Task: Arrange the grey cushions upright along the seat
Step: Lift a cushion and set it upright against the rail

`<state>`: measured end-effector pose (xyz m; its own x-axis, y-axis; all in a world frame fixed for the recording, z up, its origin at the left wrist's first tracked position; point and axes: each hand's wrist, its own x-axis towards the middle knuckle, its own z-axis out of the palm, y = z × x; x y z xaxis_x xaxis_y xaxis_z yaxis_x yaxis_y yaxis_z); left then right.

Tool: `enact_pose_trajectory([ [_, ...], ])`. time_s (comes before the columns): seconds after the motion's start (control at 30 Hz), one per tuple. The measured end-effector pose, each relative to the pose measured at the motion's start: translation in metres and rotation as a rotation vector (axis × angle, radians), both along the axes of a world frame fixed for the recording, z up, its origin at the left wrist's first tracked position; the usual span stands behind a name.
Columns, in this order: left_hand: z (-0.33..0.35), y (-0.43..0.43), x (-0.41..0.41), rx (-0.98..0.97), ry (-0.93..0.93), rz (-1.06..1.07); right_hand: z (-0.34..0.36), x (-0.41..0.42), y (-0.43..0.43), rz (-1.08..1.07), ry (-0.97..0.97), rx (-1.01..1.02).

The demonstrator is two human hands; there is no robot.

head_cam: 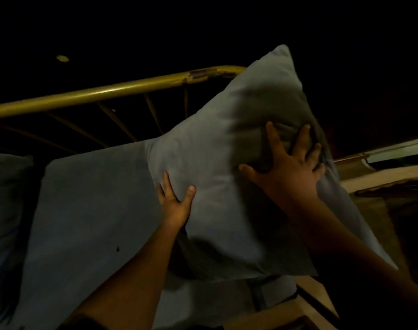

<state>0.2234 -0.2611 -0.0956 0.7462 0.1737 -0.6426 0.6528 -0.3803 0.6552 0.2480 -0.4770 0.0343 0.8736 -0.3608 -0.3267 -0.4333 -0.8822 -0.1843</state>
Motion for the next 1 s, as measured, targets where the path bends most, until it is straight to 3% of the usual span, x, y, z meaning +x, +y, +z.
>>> enact_pose_trajectory([
  [0.2, -0.008, 0.012, 0.003, -0.126, 0.144, 0.133, 0.002, 0.005, -0.007, -0.080, -0.099, 0.011],
  [0.53, 0.044, 0.013, -0.020, -0.257, 0.045, 0.170, 0.038, -0.016, 0.006, -0.129, -0.086, 0.085],
  [0.77, 0.087, 0.069, -0.073, -0.076, -0.080, 0.128, 0.031, -0.083, 0.023, -0.185, -0.052, 0.350],
  [1.0, 0.096, 0.077, -0.124, 0.102, 0.088, 0.063, -0.016, -0.140, 0.026, -0.210, 0.095, 0.476],
])
